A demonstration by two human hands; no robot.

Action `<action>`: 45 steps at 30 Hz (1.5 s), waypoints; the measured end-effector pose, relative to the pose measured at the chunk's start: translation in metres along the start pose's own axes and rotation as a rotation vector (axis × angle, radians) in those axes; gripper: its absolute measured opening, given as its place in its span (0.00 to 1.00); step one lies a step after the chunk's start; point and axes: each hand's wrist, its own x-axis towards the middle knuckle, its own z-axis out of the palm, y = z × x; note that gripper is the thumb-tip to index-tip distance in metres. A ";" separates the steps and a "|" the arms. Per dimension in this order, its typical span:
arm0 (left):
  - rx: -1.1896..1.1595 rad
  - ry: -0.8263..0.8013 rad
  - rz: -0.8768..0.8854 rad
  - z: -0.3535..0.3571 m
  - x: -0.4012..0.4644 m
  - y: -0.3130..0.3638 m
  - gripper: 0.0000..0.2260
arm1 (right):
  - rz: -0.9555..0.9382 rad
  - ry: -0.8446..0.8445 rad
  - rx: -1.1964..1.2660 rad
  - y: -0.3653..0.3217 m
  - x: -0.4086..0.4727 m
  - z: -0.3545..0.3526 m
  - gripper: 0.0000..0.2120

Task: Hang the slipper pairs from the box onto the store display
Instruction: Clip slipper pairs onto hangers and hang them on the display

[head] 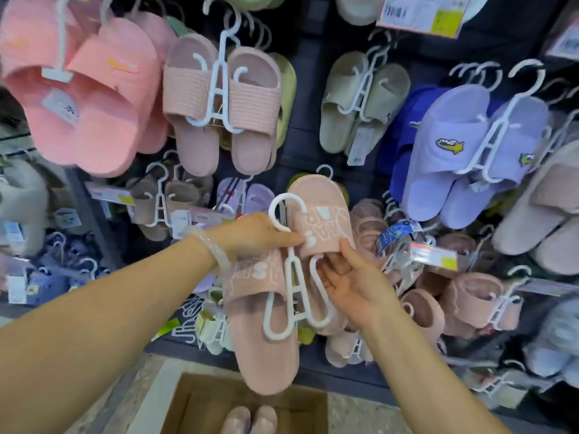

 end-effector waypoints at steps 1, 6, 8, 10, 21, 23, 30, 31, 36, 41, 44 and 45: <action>-0.025 0.024 -0.009 -0.004 0.000 0.001 0.07 | -0.002 0.015 -0.014 0.000 -0.002 0.001 0.08; -0.029 0.120 -0.016 -0.020 0.002 0.006 0.11 | 0.003 0.054 -0.132 0.001 -0.012 -0.005 0.06; -0.035 0.121 0.008 -0.023 0.002 0.009 0.12 | 0.011 0.059 -0.148 -0.002 -0.015 -0.009 0.06; -0.095 0.135 0.021 -0.025 0.002 0.013 0.10 | 0.025 0.063 -0.141 -0.008 -0.019 -0.011 0.05; -0.206 0.076 0.144 -0.027 -0.004 0.030 0.09 | -0.036 0.116 -1.064 -0.059 -0.045 -0.022 0.19; -0.133 0.040 0.147 -0.025 -0.004 0.035 0.14 | -0.438 0.199 -1.377 -0.076 -0.041 -0.018 0.23; -0.067 -0.136 0.253 0.007 -0.003 0.052 0.08 | -0.602 -0.138 -1.299 -0.097 -0.012 0.041 0.11; -0.070 -0.151 0.272 0.010 -0.002 0.052 0.08 | -0.559 -0.168 -1.309 -0.098 -0.011 0.045 0.11; -0.141 -0.202 0.364 0.014 -0.007 0.058 0.10 | -0.528 -0.182 -1.370 -0.100 -0.006 0.040 0.08; 0.077 -0.145 0.479 0.011 -0.011 0.069 0.21 | -0.513 -0.088 -1.378 -0.108 -0.004 0.038 0.09; 0.248 -0.188 0.474 0.009 -0.006 0.071 0.14 | -0.487 -0.051 -1.385 -0.116 -0.005 0.043 0.09; 0.362 -0.165 0.481 0.010 -0.002 0.070 0.14 | -0.468 -0.038 -1.370 -0.119 -0.005 0.044 0.10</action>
